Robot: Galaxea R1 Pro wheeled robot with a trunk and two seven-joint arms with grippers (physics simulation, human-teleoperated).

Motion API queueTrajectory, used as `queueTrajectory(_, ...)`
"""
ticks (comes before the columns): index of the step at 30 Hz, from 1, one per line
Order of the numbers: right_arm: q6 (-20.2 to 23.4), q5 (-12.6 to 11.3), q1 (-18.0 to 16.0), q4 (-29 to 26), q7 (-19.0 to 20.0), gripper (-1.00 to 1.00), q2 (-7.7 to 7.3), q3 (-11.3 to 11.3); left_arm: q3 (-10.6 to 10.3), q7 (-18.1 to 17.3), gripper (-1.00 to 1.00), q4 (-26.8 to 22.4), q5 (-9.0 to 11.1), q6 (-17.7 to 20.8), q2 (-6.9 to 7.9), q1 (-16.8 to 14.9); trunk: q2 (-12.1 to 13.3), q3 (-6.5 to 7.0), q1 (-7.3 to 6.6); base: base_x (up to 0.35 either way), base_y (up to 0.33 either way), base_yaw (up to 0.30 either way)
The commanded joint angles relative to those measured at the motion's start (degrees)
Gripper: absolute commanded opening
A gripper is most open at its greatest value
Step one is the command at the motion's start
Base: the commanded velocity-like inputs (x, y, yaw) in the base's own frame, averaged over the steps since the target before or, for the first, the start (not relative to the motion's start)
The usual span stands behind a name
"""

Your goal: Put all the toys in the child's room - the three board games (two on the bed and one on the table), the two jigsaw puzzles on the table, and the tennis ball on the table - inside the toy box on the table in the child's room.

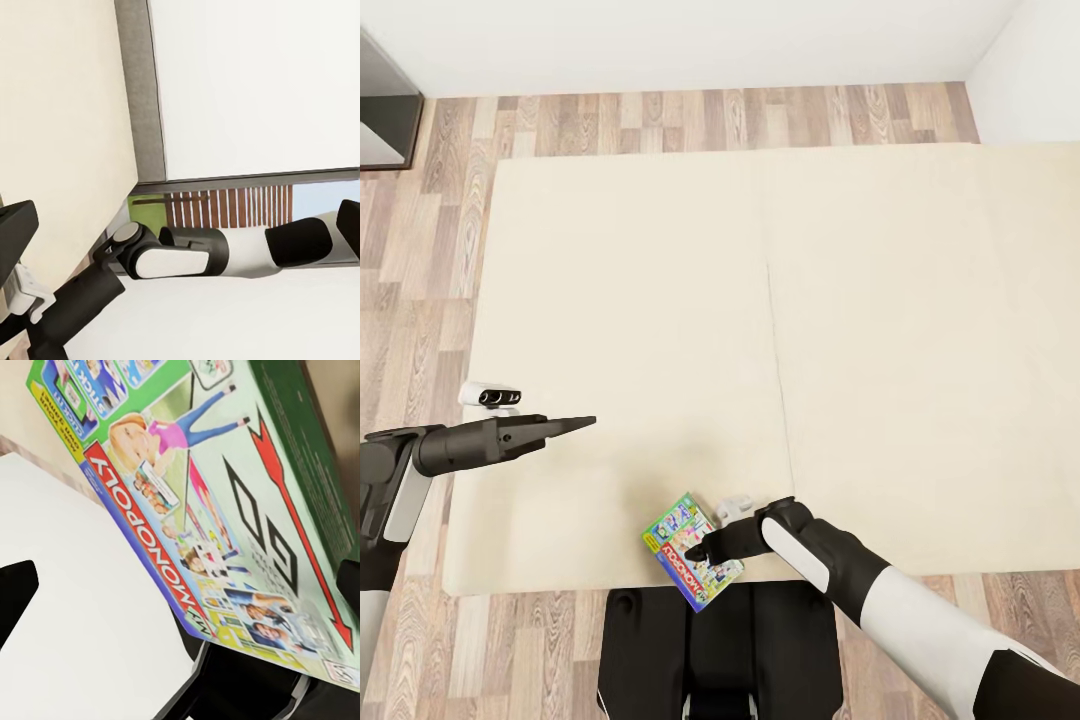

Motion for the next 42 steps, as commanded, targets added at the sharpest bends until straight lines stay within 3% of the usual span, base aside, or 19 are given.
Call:
queueTrajectory(1,0.1,0.3,0.0,0.0,0.3,1.00,-0.05,0.1,0.0,-0.2,1.00,0.0,0.0,0.6,0.02,0.0,-0.1,-0.06,0.03,0.000,0.000,0.000)
queueTrajectory(42,1.9,0.3,0.0,0.0,2.3,1.00,-1.28,0.2,0.0,-0.2,1.00,0.0,0.0,0.6,0.02,0.0,-0.1,-0.06,0.03,0.000,0.000,0.000)
